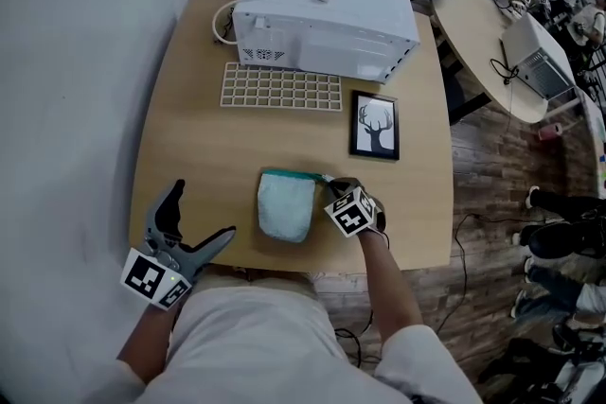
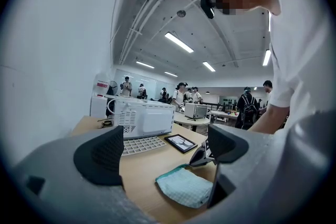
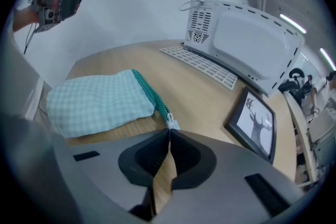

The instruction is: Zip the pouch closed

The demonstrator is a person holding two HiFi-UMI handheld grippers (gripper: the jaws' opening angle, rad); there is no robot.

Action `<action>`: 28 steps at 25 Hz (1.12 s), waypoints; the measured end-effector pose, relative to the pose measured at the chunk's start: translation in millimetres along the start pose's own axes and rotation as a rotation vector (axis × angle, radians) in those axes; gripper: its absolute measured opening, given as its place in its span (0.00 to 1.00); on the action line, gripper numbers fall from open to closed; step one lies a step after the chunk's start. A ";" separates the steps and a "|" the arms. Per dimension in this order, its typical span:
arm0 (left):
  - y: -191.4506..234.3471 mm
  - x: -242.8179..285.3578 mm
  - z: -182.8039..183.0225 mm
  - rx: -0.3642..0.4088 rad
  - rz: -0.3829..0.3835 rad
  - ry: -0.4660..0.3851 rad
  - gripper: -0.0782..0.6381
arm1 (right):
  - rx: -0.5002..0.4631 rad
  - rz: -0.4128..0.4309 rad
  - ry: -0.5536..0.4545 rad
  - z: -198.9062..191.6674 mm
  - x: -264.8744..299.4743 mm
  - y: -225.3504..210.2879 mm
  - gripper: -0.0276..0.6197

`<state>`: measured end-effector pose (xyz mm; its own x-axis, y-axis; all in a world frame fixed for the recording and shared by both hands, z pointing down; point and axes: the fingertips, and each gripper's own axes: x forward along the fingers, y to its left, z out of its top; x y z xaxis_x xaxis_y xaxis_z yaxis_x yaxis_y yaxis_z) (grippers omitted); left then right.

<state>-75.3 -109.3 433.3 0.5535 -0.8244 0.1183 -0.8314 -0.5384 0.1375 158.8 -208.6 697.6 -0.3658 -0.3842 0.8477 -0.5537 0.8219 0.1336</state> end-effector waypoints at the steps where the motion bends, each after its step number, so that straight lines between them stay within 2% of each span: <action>1: -0.5 -0.9 -0.7 -0.002 -0.001 0.001 0.80 | -0.036 -0.031 -0.009 3.3 -5.2 -1.2 0.06; 8: -8.9 3.5 -0.3 -0.015 -0.037 -0.011 0.80 | -0.224 -0.236 -0.148 40.9 -63.0 -6.6 0.06; 12: -16.9 12.0 3.7 -0.014 -0.083 -0.033 0.80 | -0.239 -0.282 -0.247 68.8 -99.1 -0.3 0.06; 15: -32.1 22.2 9.7 -0.014 -0.180 -0.043 0.80 | -0.241 -0.296 -0.328 92.9 -129.3 9.4 0.06; 19: -55.3 37.1 23.0 0.005 -0.317 -0.060 0.78 | -0.322 -0.322 -0.419 122.8 -168.8 25.2 0.06; 24: -77.1 57.7 36.3 0.026 -0.466 -0.050 0.61 | -0.396 -0.360 -0.489 150.4 -211.8 36.2 0.06; 28: -93.9 76.0 40.6 0.027 -0.576 -0.006 0.44 | -0.421 -0.390 -0.531 166.2 -239.6 42.3 0.06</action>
<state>42.8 -128.4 389.5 0.9170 -0.3981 0.0263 -0.3973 -0.9050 0.1524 98.7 -151.6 414.8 -0.5708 -0.7408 0.3541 -0.4242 0.6353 0.6454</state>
